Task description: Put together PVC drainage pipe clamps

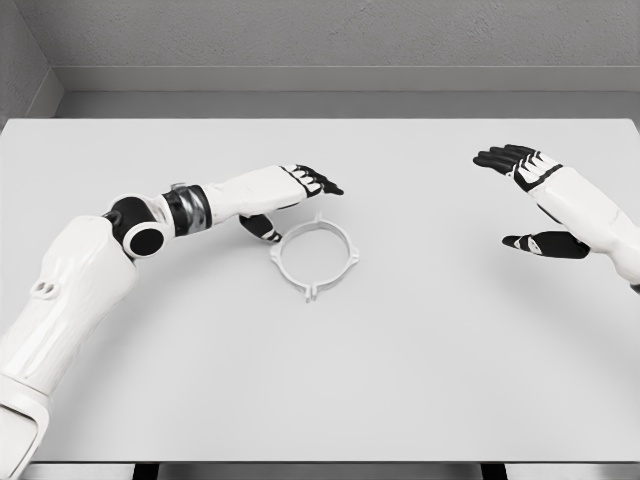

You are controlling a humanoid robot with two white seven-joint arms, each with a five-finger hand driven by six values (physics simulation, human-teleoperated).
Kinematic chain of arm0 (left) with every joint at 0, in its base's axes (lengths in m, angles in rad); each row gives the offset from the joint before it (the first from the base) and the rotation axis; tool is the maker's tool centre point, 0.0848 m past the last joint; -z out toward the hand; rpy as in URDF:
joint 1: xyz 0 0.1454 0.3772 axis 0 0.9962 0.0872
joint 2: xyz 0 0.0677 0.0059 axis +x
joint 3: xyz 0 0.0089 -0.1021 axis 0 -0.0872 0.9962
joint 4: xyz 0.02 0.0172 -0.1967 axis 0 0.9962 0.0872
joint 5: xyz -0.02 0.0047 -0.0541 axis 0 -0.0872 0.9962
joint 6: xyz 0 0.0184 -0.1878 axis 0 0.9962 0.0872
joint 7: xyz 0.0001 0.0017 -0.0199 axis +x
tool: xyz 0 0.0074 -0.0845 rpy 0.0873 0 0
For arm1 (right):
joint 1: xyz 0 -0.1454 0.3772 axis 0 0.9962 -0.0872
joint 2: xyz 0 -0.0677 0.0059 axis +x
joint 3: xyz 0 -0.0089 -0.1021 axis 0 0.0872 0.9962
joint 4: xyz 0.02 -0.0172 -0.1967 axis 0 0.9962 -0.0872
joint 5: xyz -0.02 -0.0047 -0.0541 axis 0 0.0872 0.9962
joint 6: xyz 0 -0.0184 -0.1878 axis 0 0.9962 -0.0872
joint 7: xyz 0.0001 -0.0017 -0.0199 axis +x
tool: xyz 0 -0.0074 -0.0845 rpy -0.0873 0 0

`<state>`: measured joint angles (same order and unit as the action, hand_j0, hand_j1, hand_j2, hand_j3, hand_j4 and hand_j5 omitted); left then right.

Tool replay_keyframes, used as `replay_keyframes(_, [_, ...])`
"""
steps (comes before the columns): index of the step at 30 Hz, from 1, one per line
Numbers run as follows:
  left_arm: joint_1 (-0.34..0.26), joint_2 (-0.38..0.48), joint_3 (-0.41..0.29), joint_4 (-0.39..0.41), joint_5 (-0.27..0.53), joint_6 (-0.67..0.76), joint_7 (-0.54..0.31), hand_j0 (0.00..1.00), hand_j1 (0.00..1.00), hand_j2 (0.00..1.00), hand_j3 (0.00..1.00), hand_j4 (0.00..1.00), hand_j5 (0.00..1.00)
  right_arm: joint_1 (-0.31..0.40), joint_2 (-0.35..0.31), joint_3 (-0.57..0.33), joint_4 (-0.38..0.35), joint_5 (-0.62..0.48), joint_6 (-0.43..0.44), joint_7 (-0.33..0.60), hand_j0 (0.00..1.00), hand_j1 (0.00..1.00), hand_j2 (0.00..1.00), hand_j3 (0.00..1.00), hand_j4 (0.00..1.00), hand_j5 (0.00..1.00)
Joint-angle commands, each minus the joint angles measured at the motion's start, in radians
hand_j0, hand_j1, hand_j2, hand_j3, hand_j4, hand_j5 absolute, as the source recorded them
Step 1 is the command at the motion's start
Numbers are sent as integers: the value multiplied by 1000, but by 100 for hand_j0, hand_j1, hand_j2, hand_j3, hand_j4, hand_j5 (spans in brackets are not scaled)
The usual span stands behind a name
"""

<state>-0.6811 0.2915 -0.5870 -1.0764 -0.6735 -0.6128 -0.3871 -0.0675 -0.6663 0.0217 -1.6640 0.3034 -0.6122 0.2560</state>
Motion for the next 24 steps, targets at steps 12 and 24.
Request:
replay_keyframes(12, [-11, 40, 13, 0, 20, 2, 7, 100, 100, 100, 100, 100, 100, 0, -1, 0, 0, -7, 1, 0, 100, 100, 100, 100, 100, 100])
replay_keyframes(24, [29, 101, -8, -102, 66, 2, 4, 100, 100, 100, 100, 100, 100, 0, -1, 1, -3, -7, 1, 0, 100, 100, 100, 100, 100, 100])
